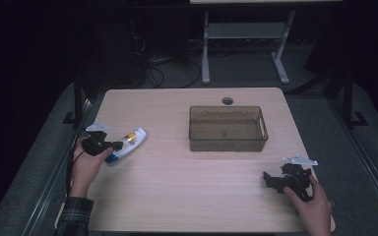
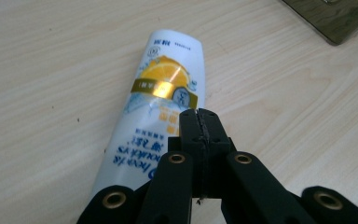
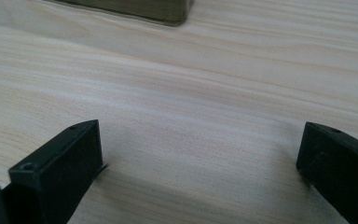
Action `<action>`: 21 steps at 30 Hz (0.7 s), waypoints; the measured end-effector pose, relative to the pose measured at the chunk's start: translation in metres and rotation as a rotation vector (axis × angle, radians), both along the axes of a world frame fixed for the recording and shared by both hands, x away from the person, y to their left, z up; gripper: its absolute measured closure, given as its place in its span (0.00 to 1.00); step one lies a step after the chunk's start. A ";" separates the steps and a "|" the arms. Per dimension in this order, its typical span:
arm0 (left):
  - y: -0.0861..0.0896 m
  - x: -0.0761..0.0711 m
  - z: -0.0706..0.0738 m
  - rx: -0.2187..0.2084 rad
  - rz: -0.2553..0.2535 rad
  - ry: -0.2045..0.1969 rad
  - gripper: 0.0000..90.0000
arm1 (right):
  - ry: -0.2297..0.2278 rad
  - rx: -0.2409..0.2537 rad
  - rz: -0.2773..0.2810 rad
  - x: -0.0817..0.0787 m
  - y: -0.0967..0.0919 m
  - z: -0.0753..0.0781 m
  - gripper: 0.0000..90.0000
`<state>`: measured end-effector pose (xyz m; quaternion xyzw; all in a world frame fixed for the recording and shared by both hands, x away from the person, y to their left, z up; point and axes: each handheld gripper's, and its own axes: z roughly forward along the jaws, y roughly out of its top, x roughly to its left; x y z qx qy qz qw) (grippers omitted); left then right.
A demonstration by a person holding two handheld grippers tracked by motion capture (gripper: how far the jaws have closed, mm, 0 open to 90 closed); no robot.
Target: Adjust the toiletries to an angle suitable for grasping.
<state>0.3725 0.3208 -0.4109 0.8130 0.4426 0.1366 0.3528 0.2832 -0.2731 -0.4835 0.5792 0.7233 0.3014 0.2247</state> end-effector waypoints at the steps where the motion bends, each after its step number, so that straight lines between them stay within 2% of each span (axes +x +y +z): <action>1: 0.000 0.002 0.001 -0.008 -0.003 0.003 1.00 | 0.000 0.000 0.000 0.000 0.000 0.000 0.00; 12: -0.006 0.025 0.004 0.006 -0.010 0.013 1.00 | 0.000 0.000 0.000 0.000 0.000 0.000 0.00; 13: -0.007 0.029 0.004 -0.003 -0.006 0.012 1.00 | 0.000 0.000 0.000 0.000 0.000 0.000 0.00; 18: -0.009 0.042 0.003 0.016 -0.005 0.027 1.00 | 0.000 0.000 0.000 0.000 0.000 0.000 0.00; 21: -0.010 0.047 0.002 0.008 -0.006 0.030 1.00 | 0.000 0.000 0.000 0.000 0.000 0.000 0.00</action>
